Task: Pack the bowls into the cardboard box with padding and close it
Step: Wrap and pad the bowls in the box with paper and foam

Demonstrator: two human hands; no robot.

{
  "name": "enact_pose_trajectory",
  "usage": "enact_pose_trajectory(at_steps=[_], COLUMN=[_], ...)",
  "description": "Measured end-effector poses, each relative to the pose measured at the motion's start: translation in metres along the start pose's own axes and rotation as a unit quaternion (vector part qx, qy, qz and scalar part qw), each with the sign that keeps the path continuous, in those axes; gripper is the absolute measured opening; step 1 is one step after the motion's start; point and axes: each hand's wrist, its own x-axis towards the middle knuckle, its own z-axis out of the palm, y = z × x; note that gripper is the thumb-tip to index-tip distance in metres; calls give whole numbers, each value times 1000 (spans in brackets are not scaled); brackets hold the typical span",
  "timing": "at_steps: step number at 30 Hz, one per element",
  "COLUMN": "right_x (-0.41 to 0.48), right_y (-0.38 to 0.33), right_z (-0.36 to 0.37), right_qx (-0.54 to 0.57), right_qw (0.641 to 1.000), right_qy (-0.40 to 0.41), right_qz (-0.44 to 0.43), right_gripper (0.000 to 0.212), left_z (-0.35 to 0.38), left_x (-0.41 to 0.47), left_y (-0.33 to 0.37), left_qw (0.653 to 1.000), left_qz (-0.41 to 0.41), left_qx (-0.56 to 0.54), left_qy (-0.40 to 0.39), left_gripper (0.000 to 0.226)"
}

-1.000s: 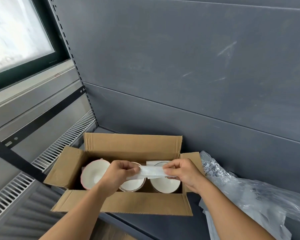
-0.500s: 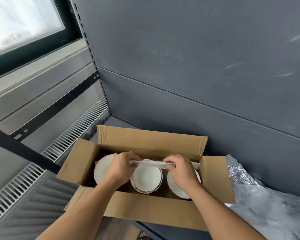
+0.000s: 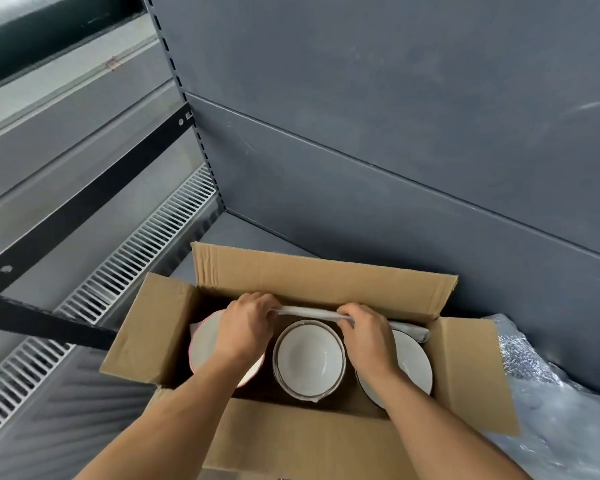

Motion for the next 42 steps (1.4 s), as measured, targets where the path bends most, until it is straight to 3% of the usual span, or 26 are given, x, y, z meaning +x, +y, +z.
enact_pose_trajectory(at_steps=[12, 19, 25, 30, 35, 42], right_x=[6, 9, 11, 9, 4, -15], right_y=[5, 6, 14, 17, 17, 24], right_z=[14, 14, 20, 13, 1, -25], right_qx=[-139, -210, -244, -251, -213, -150], right_qw=[989, 976, 967, 962, 971, 986], right_qy=[-42, -61, -67, -106, -100, -70], right_qz=[-14, 18, 3, -19, -28, -17], right_gripper=[37, 23, 28, 38, 47, 33], left_z=[24, 31, 29, 29, 27, 9], left_x=[9, 13, 20, 22, 15, -6], left_y=[-13, -5, 1, 5, 5, 25], left_qw=[993, 985, 969, 958, 965, 985], left_qz=[12, -27, -68, -33, -21, -15], left_qx=[111, 159, 186, 220, 205, 158], left_qy=[-22, -57, -147, -182, -161, -71], left_gripper=[22, 23, 24, 21, 24, 21])
